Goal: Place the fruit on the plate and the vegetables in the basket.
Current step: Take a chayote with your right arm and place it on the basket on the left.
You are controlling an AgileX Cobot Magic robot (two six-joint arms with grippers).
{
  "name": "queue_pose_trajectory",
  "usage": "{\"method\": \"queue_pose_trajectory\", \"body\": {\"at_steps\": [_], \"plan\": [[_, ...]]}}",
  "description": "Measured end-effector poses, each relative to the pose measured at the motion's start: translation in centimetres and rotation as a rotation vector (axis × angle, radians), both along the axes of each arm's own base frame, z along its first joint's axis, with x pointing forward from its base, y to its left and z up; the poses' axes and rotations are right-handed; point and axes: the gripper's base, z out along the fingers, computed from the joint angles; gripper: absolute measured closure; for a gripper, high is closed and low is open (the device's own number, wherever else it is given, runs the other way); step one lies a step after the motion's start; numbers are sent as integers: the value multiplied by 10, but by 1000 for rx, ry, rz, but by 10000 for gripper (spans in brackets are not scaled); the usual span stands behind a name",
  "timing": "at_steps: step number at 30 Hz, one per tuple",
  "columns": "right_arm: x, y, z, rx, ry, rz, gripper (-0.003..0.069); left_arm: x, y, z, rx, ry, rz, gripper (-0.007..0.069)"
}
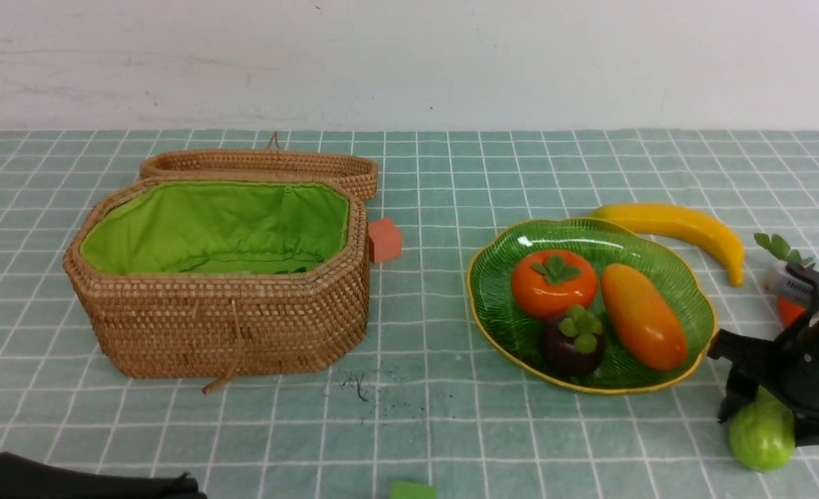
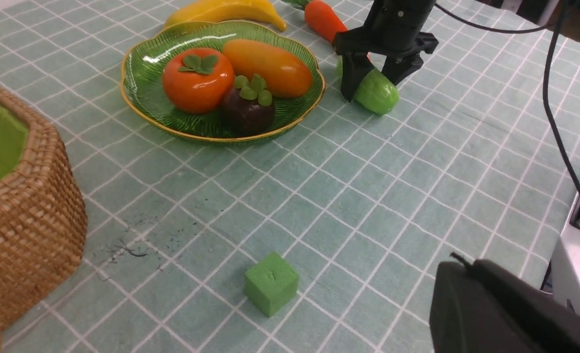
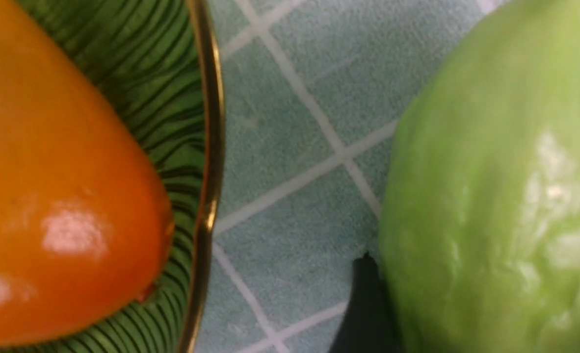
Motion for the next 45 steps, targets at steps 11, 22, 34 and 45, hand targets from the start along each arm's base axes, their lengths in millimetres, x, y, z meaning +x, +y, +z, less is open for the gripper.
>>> {"method": "queue_pose_trajectory", "body": {"at_steps": [11, 22, 34, 45], "plan": [[-3, 39, 113, 24, -259, 362, 222, 6, 5, -1, 5, 4, 88, 638], [20, 268, 234, 97, -939, 1344, 222, 23, 26, -2, -3, 38, 429, 638], [68, 374, 139, 37, -1040, 1508, 148, 24, 30, -4, -4, 57, 474, 638], [30, 316, 214, -2, -728, 1402, 104, 24, 26, -1, -35, 36, 442, 638]]}}
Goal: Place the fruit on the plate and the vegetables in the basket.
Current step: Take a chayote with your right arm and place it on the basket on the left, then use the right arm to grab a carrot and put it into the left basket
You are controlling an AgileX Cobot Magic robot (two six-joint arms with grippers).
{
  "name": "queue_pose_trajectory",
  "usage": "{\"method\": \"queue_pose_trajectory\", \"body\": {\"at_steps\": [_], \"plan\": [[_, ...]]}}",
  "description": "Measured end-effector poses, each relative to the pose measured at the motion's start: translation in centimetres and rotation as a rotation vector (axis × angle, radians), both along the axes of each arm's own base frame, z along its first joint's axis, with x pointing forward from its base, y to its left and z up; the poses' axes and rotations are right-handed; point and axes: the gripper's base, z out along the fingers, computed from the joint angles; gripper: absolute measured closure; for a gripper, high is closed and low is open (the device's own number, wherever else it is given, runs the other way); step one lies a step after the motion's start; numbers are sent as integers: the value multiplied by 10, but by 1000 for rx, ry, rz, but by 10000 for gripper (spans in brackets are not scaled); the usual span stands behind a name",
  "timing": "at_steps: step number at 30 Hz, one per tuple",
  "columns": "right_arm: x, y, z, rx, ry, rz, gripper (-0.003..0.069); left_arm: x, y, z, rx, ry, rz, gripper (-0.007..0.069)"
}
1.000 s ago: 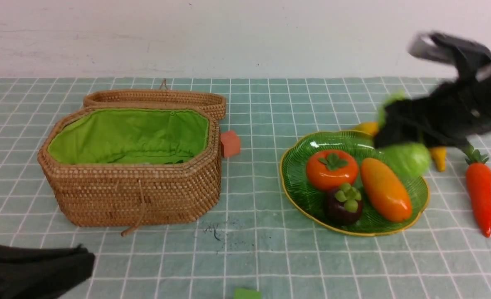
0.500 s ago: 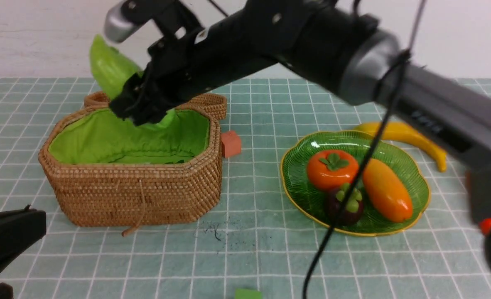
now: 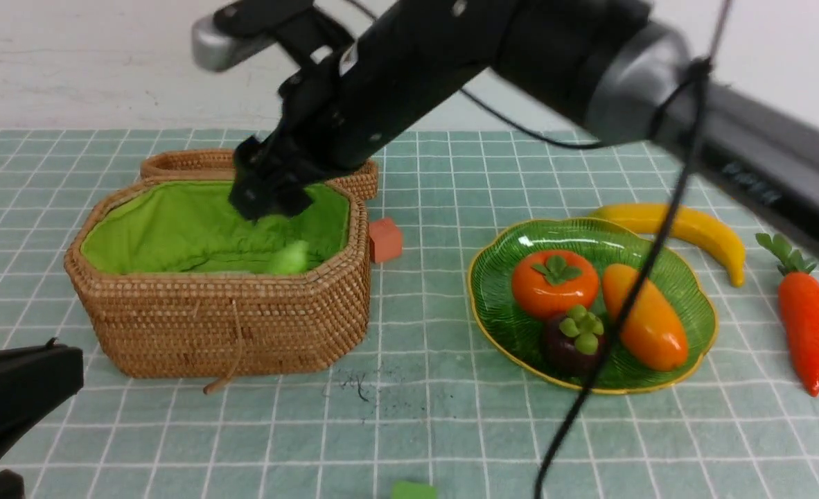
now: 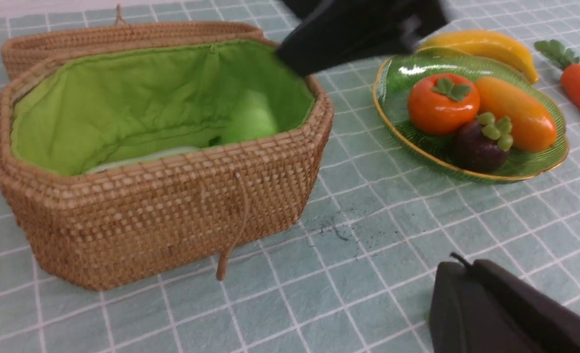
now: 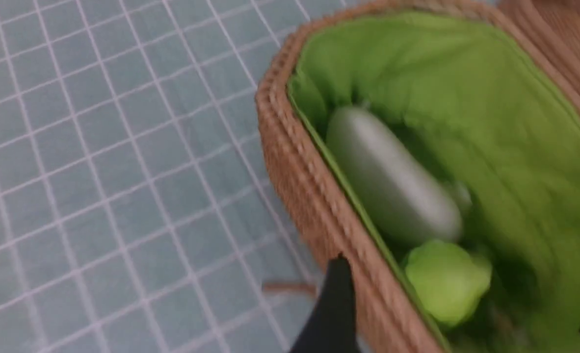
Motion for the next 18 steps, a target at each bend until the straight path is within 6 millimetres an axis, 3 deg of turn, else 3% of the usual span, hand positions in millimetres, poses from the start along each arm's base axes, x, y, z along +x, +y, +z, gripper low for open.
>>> {"method": "queue_pose_trajectory", "body": {"at_steps": [1, 4, 8, 9, 10, 12, 16, 18], "plan": [[-10, -20, 22, -44, 3, -55, 174, 0, -1, 1, -6, -11, -17, 638], [-20, -56, 52, -127, -41, -180, 361, -2, -5, 4, -23, -34, -66, 638], [-20, -92, 68, -179, -94, -325, 593, -5, -10, 6, -72, -30, -116, 638], [-21, -98, 69, -184, -92, -345, 613, -5, -11, 6, -78, -29, -120, 638], [-17, -121, 68, -202, -82, -422, 661, -6, -12, 7, -99, -25, -131, 638], [-15, -158, 61, -222, -24, -539, 673, -6, -13, 8, -117, -32, -141, 638], [-14, -259, 12, -287, 208, -856, 659, -6, -14, 10, -131, -46, -150, 638], [-15, -281, -4, -296, 275, -928, 648, -6, -14, 10, -135, -50, -152, 638]]}}
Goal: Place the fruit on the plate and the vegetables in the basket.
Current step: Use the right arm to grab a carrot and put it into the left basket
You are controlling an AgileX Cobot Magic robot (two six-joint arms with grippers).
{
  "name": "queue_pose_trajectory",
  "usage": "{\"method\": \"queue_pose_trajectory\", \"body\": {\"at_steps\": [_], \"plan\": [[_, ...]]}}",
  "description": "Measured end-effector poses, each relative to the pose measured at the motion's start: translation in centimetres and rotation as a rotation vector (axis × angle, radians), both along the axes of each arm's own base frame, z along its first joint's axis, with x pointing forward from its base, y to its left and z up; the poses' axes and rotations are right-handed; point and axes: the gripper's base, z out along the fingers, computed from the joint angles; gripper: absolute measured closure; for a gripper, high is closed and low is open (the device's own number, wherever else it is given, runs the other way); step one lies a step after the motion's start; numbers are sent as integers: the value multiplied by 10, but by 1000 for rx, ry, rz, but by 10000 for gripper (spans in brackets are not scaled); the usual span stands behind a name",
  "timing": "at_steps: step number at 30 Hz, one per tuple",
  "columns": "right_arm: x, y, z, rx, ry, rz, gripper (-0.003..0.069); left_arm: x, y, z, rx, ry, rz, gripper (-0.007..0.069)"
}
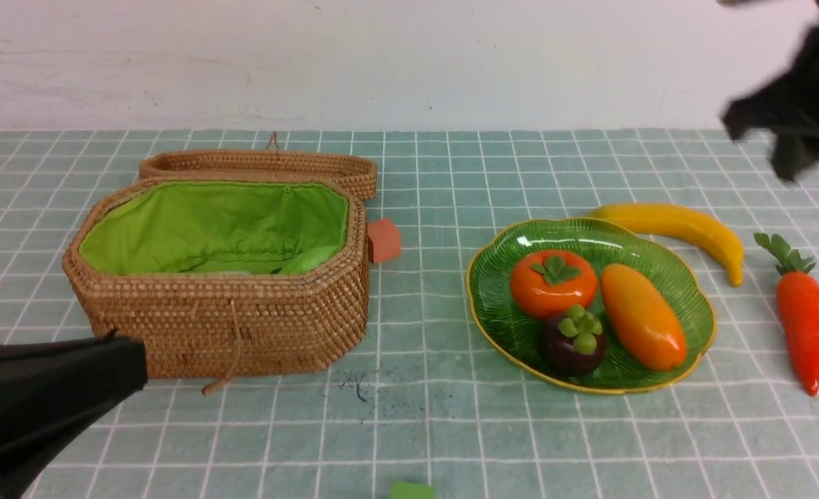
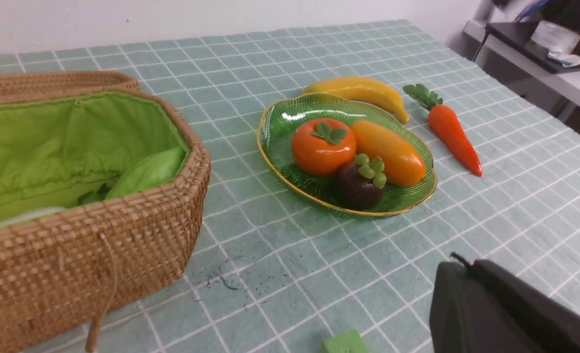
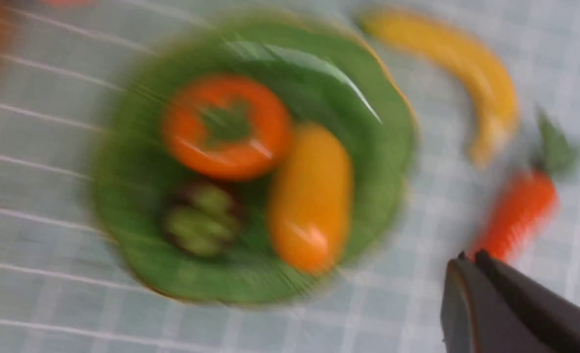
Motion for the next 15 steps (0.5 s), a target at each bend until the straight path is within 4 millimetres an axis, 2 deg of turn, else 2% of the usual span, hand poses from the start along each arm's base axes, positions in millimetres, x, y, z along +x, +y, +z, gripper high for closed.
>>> {"method": "queue_pose_trajectory", "body": {"at_steps": [1, 3, 6, 8, 10, 11, 13, 15], "plan": [[-2, -32, -30, 34, 67, -125, 615, 0, 0, 1, 1, -10, -4, 638], [-2, -54, -55, 73, 102, -205, 568, 0, 0, 1, 12, -20, -7, 638], [1, -84, -93, 143, 131, -306, 444, 0, 0, 1, 32, -37, -14, 638], [5, -93, -108, 175, 137, -323, 333, 0, 0, 1, 35, -40, -15, 638], [19, -100, -126, 205, 103, -326, 203, 0, 0, 1, 36, -41, -16, 638], [21, -100, -130, 206, 105, -325, 193, 0, 0, 1, 37, -42, -16, 638], [36, -103, -147, 210, 64, -330, 104, 0, 0, 1, 36, -42, -16, 638], [45, -105, -159, 206, 29, -336, 67, 0, 0, 1, 36, -42, -16, 638]]}}
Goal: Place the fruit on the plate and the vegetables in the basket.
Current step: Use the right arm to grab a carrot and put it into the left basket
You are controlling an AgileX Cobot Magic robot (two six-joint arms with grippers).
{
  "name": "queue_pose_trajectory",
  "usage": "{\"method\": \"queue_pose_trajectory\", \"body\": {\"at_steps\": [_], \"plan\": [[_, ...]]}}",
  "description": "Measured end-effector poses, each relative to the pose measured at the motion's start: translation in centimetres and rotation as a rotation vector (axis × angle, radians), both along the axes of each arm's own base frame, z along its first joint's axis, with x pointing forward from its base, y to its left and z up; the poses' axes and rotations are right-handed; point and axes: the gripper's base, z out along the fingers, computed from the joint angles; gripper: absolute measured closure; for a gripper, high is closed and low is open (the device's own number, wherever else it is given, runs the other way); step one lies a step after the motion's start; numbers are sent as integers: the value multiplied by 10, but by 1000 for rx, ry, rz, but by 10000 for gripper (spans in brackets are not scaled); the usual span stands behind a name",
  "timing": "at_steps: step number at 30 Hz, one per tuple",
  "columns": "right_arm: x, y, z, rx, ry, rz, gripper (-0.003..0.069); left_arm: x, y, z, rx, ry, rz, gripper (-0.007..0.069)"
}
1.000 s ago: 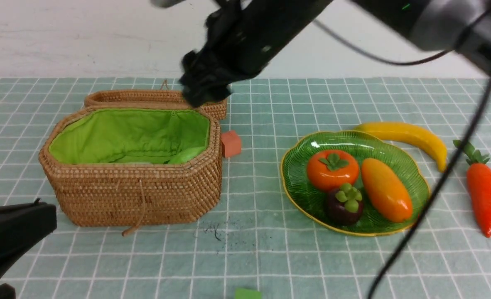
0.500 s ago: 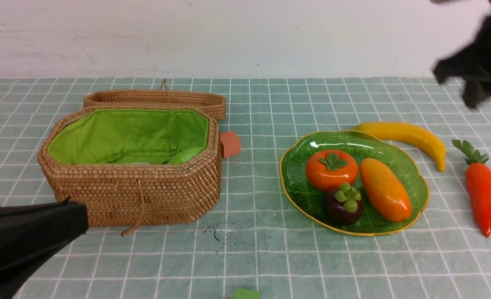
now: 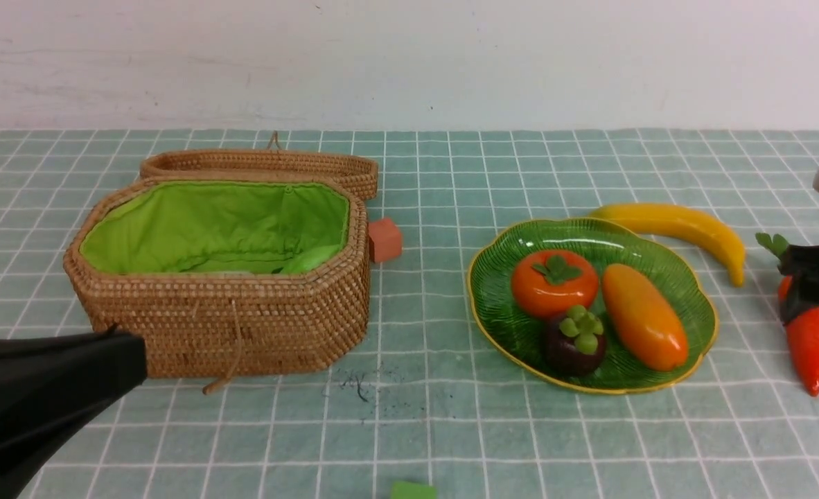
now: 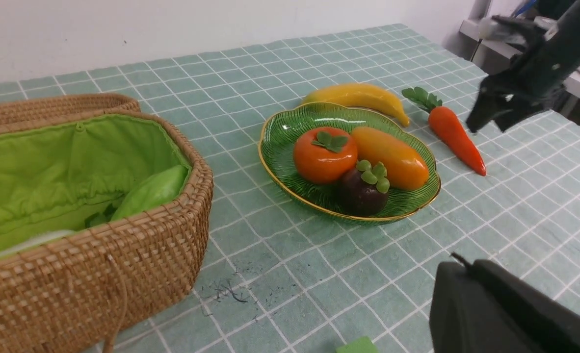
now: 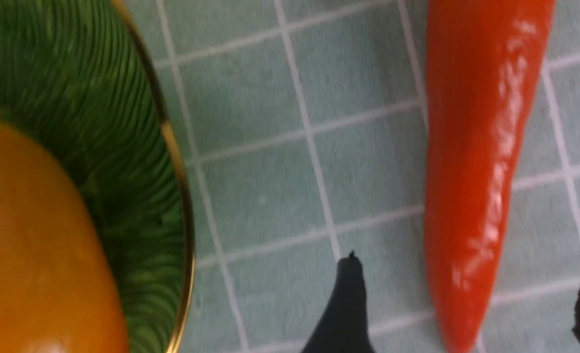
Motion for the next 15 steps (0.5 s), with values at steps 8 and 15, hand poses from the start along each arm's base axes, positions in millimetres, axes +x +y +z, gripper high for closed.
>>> {"method": "queue_pose_trajectory", "body": {"at_steps": [8, 15], "plan": [[26, -8, -54, -27, -32, -20, 160, 0, 0, 0, 0, 0, 0, 638], [26, -12, -54, -50, -28, -6, 393, 0, 0, 0, 0, 0, 0, 638]]}}
